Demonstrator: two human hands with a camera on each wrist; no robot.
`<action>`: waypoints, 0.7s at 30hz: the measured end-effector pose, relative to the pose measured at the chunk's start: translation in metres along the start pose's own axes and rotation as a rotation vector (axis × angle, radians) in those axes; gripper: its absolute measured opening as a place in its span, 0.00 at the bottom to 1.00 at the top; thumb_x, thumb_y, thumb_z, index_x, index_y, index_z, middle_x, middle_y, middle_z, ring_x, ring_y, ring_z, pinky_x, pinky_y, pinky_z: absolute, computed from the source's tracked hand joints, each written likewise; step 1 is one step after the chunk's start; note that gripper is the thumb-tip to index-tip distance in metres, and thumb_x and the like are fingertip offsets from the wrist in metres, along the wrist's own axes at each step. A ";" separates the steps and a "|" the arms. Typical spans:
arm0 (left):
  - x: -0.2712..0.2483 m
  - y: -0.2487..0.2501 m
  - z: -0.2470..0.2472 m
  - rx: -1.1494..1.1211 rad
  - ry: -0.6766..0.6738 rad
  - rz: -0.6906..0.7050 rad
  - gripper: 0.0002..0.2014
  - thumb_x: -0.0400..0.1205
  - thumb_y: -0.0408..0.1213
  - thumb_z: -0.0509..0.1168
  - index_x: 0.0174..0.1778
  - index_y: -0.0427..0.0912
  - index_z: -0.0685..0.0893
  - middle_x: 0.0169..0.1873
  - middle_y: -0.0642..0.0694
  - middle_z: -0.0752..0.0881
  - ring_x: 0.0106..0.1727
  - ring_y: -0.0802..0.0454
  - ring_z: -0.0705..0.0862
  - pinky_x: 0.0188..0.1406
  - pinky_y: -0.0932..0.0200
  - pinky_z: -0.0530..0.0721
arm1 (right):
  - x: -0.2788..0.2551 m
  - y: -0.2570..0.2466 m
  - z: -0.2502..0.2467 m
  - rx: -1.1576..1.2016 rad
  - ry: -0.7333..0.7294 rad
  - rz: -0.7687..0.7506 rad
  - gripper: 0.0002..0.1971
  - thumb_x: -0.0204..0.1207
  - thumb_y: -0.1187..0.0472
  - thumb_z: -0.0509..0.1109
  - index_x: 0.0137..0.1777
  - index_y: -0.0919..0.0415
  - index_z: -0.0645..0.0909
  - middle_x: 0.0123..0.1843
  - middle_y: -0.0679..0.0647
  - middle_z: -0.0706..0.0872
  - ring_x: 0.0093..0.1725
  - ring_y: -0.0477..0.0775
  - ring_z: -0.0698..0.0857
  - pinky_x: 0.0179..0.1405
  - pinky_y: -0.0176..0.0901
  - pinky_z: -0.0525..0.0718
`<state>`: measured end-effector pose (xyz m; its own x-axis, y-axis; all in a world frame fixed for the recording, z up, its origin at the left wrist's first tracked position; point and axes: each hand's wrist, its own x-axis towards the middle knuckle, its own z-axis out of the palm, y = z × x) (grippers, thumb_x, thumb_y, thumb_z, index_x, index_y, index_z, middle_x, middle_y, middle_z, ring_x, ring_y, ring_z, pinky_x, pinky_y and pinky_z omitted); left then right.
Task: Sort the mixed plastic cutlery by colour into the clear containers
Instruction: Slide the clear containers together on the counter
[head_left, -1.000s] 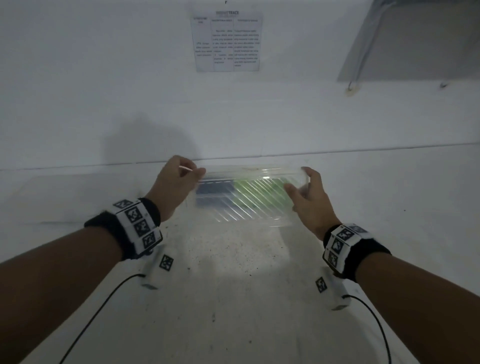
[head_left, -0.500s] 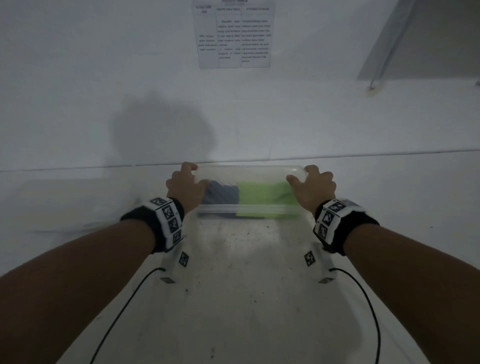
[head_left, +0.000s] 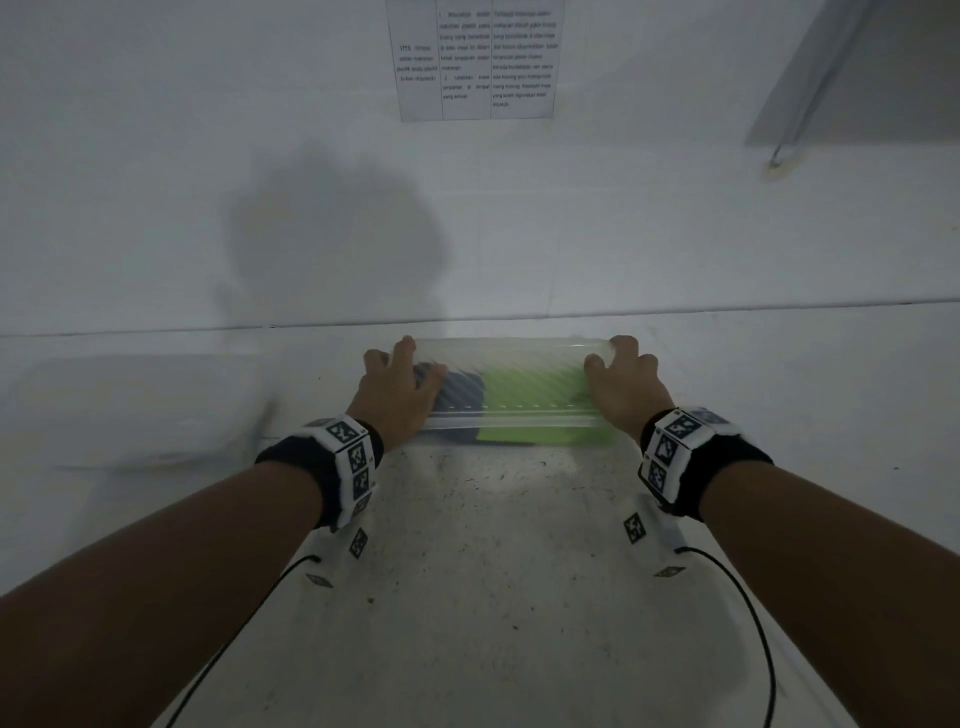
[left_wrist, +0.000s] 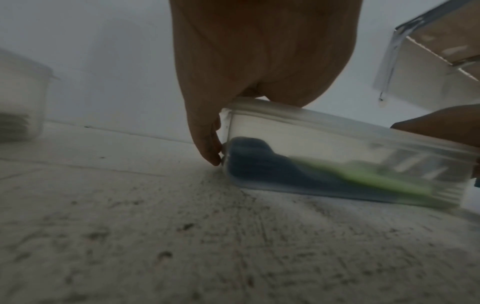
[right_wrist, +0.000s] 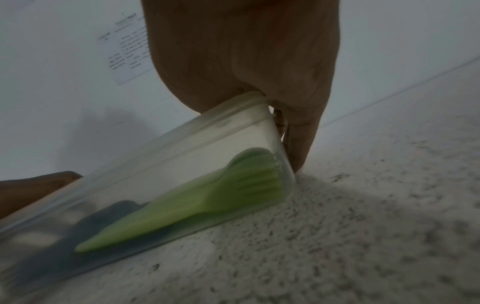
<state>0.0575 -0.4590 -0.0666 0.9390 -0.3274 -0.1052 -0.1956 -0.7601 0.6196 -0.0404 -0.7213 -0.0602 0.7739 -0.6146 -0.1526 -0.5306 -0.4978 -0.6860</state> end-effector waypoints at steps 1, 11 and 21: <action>0.000 -0.001 0.000 0.002 0.016 0.005 0.32 0.88 0.60 0.57 0.83 0.45 0.63 0.74 0.33 0.65 0.73 0.37 0.74 0.74 0.46 0.73 | 0.000 0.002 0.000 0.007 0.011 -0.005 0.25 0.89 0.48 0.55 0.82 0.56 0.62 0.75 0.66 0.71 0.61 0.67 0.78 0.57 0.52 0.73; 0.014 0.011 -0.002 0.067 0.018 0.030 0.43 0.83 0.66 0.63 0.87 0.45 0.59 0.81 0.33 0.64 0.79 0.32 0.72 0.78 0.40 0.72 | 0.000 0.000 -0.005 -0.047 -0.054 -0.036 0.23 0.86 0.48 0.50 0.80 0.40 0.65 0.66 0.66 0.76 0.47 0.66 0.84 0.55 0.57 0.83; 0.025 0.002 0.000 0.164 0.041 0.047 0.43 0.79 0.75 0.58 0.79 0.45 0.67 0.73 0.35 0.70 0.70 0.31 0.78 0.71 0.38 0.78 | 0.012 0.001 0.001 -0.166 -0.003 -0.051 0.21 0.91 0.44 0.46 0.80 0.44 0.66 0.67 0.68 0.76 0.48 0.64 0.75 0.52 0.50 0.70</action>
<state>0.0809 -0.4688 -0.0676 0.9379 -0.3440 -0.0448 -0.2800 -0.8269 0.4877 -0.0315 -0.7284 -0.0633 0.8023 -0.5840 -0.1234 -0.5403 -0.6228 -0.5658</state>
